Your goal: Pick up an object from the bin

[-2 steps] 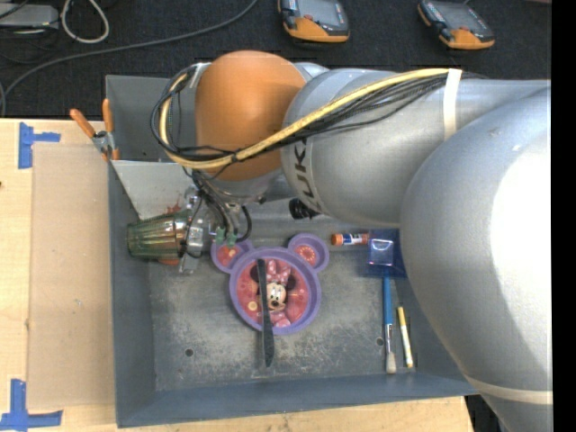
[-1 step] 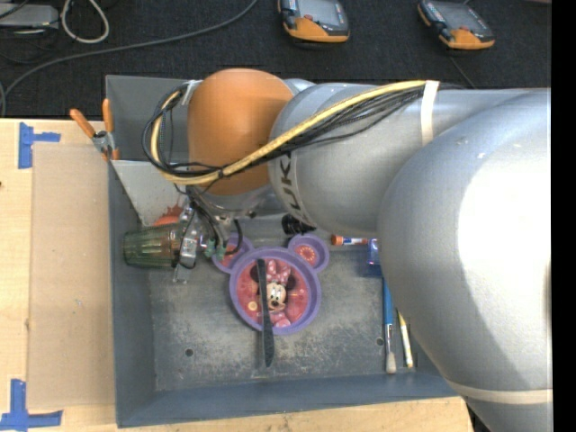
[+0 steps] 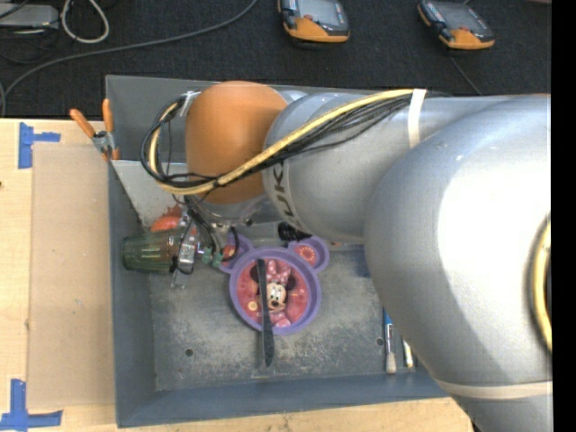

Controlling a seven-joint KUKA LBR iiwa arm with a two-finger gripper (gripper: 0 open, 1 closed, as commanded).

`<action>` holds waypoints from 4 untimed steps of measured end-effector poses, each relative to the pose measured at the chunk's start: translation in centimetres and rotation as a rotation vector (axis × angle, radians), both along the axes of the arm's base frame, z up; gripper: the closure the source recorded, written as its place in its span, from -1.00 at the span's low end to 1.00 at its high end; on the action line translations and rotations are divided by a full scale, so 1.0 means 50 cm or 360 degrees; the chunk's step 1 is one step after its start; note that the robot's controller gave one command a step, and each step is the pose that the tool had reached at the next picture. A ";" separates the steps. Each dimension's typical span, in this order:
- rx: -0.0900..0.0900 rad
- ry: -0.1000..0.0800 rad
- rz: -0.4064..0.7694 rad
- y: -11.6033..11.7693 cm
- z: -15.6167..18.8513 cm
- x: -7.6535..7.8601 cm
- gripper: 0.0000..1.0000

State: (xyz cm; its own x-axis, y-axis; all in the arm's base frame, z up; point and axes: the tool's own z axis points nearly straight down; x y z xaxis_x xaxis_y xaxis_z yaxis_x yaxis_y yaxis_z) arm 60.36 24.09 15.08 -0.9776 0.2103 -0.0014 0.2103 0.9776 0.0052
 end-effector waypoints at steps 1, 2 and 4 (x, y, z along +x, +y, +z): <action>-0.0005 -0.0006 0.0020 -0.001 -0.014 0.018 1.00; 0.0001 -0.0012 0.0010 0.004 0.021 0.020 1.00; -0.0003 -0.0017 -0.0004 0.001 -0.014 0.019 1.00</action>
Offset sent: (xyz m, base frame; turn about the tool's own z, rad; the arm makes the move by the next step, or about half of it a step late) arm 0.0144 0.0026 -0.0402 0.0172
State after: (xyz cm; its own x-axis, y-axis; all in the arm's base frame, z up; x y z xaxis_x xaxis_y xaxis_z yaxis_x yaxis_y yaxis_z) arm 61.31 24.15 14.36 -0.9770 0.2127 -0.0120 0.2126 0.9771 0.0056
